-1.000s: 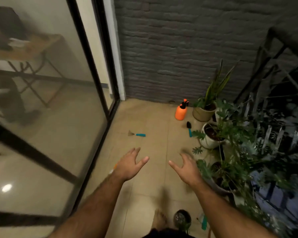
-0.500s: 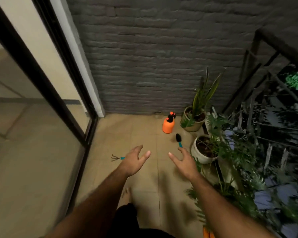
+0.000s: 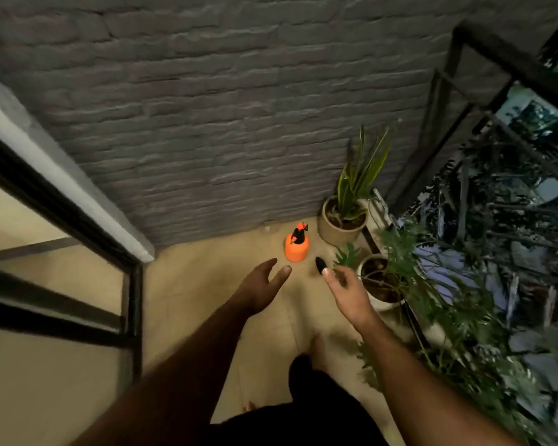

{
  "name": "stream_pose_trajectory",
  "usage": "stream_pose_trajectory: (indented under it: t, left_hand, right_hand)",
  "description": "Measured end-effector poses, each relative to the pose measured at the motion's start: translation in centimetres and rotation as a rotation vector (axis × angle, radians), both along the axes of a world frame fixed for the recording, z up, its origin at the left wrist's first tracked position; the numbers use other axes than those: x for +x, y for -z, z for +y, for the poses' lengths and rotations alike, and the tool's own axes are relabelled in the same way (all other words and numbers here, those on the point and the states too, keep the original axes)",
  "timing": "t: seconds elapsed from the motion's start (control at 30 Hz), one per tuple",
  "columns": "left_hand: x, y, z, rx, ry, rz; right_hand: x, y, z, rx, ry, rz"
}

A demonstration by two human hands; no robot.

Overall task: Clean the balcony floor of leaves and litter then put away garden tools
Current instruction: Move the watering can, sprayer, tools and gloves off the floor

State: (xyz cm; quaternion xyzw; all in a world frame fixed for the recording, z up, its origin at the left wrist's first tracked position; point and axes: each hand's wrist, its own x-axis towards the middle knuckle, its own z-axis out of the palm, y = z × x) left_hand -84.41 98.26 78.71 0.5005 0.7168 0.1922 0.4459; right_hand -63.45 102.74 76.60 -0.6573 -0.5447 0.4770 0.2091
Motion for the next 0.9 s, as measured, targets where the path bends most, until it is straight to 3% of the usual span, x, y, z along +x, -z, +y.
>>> stream_pose_trajectory:
  t: [0.2,0.57,0.73,0.9]
  left_hand:
    - [-2.6,2.7,10.5,-0.046,-0.06,-0.037]
    - [-6.4,9.6,27.0,-0.197,-0.235,-0.138]
    - [-8.3,17.4,35.1,-0.298,-0.118,-0.147]
    - [-9.2,30.1,43.5,-0.354,-0.035,-0.085]
  right_hand:
    - [-3.6,3.0,11.7,-0.07,0.137,0.207]
    - [-8.4,11.6,27.2,-0.412,0.306,0.307]
    - [-9.7,19.3,33.7,-0.496,0.59,0.416]
    - [-11.0,31.8,38.4,-0.521,0.775,0.431]
